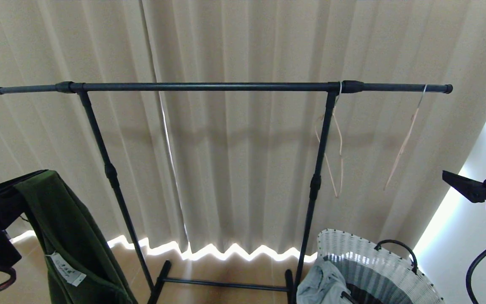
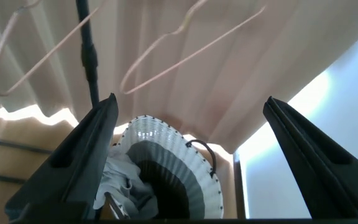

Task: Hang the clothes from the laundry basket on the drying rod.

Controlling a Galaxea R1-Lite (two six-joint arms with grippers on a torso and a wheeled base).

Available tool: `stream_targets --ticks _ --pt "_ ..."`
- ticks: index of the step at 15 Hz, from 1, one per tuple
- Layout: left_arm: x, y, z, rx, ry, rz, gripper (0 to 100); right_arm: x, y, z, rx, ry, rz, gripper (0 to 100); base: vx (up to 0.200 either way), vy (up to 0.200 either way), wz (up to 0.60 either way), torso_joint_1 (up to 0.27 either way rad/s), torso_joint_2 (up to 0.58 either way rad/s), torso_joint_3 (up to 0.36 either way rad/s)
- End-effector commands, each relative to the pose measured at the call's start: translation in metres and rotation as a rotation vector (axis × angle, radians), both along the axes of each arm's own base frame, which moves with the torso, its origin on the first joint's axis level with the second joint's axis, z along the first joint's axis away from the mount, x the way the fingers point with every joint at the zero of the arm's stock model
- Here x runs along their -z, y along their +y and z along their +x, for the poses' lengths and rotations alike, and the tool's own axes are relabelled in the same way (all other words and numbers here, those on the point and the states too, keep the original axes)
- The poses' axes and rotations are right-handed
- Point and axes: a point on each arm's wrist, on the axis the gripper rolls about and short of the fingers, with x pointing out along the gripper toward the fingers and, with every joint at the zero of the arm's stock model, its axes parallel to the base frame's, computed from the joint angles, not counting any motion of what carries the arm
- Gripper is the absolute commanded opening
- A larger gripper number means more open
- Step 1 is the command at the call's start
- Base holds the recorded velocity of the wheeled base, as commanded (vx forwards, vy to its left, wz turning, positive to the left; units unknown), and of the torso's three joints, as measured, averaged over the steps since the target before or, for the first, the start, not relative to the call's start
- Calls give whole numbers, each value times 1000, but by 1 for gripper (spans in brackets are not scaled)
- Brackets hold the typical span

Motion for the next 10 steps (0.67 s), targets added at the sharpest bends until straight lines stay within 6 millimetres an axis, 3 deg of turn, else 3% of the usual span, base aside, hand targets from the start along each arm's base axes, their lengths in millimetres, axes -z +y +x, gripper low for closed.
stream_targets --ticks 1,6,10 --pt "0 0 0 0 1 1 0 -2 -1 0 6 -7 -1 100 200 0 0 -22 -7 7" --pt "3 0 0 0 8 4 0 -1 -7 -1 40 -6 -1 100 200 0 0 6 3 3" --pt "4 0 0 0 9 6 0 0 -9 -1 81 1 -11 100 0 0 0 0 0 0"
